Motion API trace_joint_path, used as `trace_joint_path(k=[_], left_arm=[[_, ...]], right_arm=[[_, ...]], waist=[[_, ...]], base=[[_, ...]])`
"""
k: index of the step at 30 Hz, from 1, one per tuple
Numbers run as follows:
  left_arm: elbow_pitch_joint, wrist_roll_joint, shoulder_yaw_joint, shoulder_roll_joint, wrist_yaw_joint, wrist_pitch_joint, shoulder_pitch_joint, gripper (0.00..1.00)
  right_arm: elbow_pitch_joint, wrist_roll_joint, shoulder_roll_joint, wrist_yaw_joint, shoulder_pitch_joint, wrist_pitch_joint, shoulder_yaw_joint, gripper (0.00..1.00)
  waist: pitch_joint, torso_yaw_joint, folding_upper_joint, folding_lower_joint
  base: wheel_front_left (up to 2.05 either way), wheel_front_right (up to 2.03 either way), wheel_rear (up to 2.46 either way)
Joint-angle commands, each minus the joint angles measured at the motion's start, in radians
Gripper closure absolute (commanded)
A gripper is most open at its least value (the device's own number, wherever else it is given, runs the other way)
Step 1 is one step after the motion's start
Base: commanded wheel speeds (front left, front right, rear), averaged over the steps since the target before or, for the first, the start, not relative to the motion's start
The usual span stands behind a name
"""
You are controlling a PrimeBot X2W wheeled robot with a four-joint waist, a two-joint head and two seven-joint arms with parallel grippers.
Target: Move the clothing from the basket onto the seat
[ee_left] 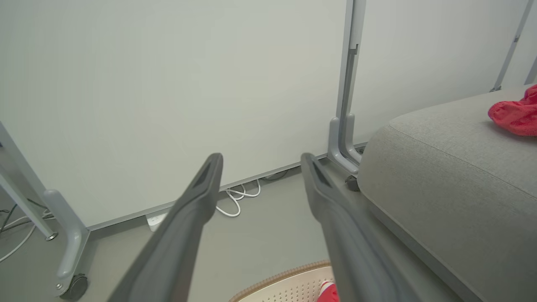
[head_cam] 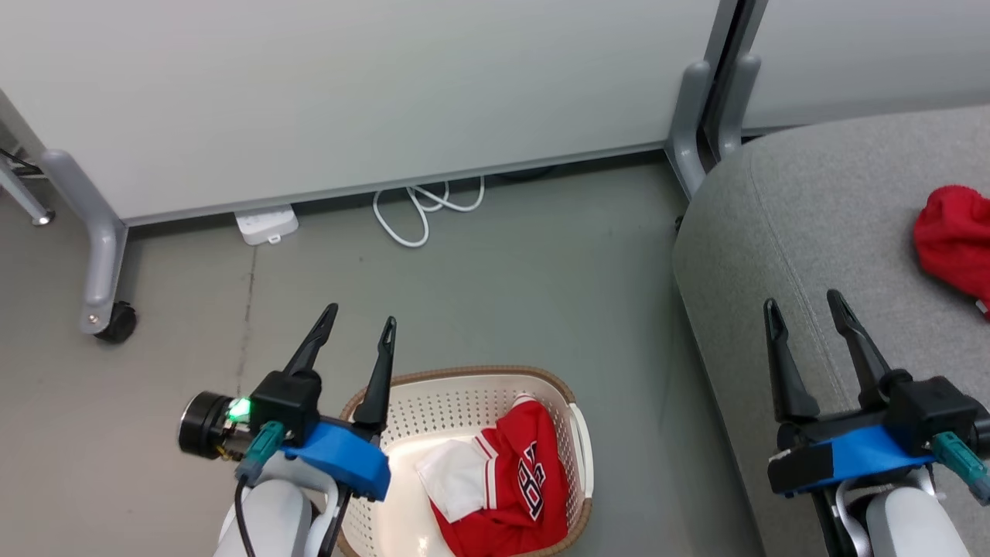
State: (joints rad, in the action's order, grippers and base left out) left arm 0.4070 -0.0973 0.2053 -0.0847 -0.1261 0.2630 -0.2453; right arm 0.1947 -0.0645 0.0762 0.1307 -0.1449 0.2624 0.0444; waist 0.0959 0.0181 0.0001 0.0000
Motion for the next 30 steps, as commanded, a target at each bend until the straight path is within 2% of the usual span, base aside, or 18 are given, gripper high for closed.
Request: trace_joint_path(k=[1,17,30], left_arm=[[0.020,-0.010,0.038,-0.017,-0.005,0.003,-0.047,0.00],[0.285,-0.108,0.401,-0.160,-0.005,0.003,-0.363,0.00],[0.489,-0.189,0.743,-0.241,-0.005,0.003,-0.623,0.00]], right_arm=[[-0.007,-0.005,0.012,0.000,-0.035,0.004,-0.011,0.00],[-0.048,-0.005,0.013,0.000,-0.257,0.004,-0.087,0.00],[-0.091,0.000,-0.001,0.000,-0.415,0.004,-0.119,0.00]], waist=[[0.061,-0.036,-0.0001,0.0000],[0.350,-0.170,-0.0001,0.0000],[0.609,-0.218,-0.0001,0.0000]], base=[[0.00,0.00,0.00],[0.00,0.00,0.00],[0.00,0.00,0.00]])
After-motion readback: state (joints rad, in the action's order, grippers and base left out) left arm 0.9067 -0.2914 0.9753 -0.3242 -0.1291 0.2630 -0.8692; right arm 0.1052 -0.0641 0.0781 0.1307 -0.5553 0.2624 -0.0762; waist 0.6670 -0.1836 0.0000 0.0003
